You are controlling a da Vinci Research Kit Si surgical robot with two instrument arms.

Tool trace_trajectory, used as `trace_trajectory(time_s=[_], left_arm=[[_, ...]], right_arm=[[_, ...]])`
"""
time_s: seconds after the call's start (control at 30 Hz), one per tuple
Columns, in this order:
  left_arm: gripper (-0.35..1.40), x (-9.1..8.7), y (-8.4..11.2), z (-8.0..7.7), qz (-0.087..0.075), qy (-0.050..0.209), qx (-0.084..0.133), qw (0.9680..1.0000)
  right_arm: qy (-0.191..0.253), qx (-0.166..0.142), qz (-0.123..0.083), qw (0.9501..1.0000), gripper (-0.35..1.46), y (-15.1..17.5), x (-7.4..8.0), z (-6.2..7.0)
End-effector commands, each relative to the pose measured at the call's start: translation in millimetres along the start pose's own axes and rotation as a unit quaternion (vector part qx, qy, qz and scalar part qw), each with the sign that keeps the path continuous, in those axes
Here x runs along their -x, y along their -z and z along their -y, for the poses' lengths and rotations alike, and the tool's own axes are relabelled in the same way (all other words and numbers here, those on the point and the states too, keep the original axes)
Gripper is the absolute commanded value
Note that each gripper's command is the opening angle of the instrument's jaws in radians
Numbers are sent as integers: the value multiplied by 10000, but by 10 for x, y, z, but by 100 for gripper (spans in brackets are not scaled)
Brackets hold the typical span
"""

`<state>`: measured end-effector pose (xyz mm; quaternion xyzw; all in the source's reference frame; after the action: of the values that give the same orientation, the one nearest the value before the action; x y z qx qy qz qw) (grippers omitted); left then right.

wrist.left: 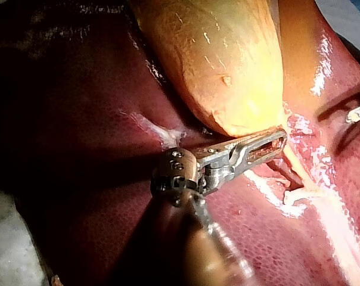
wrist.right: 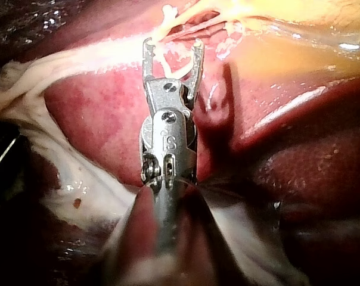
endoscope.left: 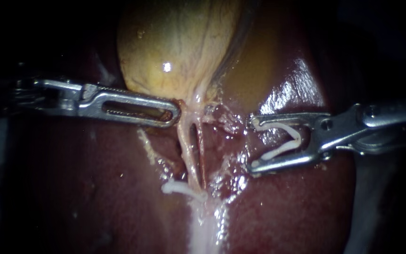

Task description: Clipping second clip left tube

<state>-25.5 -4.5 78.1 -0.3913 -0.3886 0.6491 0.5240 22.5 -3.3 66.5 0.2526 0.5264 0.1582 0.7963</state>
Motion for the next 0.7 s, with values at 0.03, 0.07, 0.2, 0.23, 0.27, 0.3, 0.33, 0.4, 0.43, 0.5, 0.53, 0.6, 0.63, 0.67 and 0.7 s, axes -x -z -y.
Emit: trace_trajectory(time_s=[0.03, 0.07, 0.2, 0.23, 0.27, 0.3, 0.33, 0.4, 0.43, 0.5, 0.53, 0.6, 0.63, 0.67, 0.7], left_arm=[[-35, 0, 2, -1, 2, 1, 3, 10000], [-35, 1, 4, -2, 5, 1, 5, 10000], [-35, 1, 20, -9, 47, 14, 46, 10000], [-35, 0, 26, -13, 26, 21, 30, 10000], [-35, 0, 31, -15, 23, 28, 29, 10000], [-35, -1, 35, -18, 20, 34, 27, 10000], [-35, -1, 39, -20, 16, 40, 25, 10000], [-35, -3, 47, -26, 6, 53, 19, 10000], [-35, -3, 50, -29, 8, 59, 3, 10000], [-35, -3, 53, -34, -1, 99, 15, 9999], [-35, -3, 54, -36, -12, 103, 25, 9999], [-35, -2, 54, -39, -17, 107, 21, 9999], [-35, -2, 53, -40, -18, 107, 21, 9999], [-35, -2, 53, -40, -19, 78, 21, 10000], [-35, -2, 53, -40, -19, 78, 21, 10000]], right_arm=[[-1, 2, 1, 10000, 49, 0, 0, 0], [-1, -13, 1, 10000, 49, 0, 0, 0], [-2, -27, 0, 10000, 49, -1, -1, 1], [-2, -26, 0, 10000, 49, -1, -1, 1], [-3, -25, 0, 10000, 49, -2, -2, 1], [-3, -39, -1, 10000, 49, -3, -2, 1], [-3, -38, -1, 10000, 49, -3, -2, 1], [-2, -38, -1, 10000, 49, -4, -3, 2], [-2, -38, -1, 10000, 49, -5, -3, 3], [-2, -36, -2, 10000, 49, -5, -3, 3], [-3, -35, -2, 10000, 49, -6, -4, 4], [-2, -30, -2, 10000, 49, -8, -4, 4], [-2, -27, -2, 10000, 49, -9, -4, 4], [-1, -38, -2, 10000, 49, -10, -4, 5], [1, -31, -2, 10000, 49, -13, -4, 5]])
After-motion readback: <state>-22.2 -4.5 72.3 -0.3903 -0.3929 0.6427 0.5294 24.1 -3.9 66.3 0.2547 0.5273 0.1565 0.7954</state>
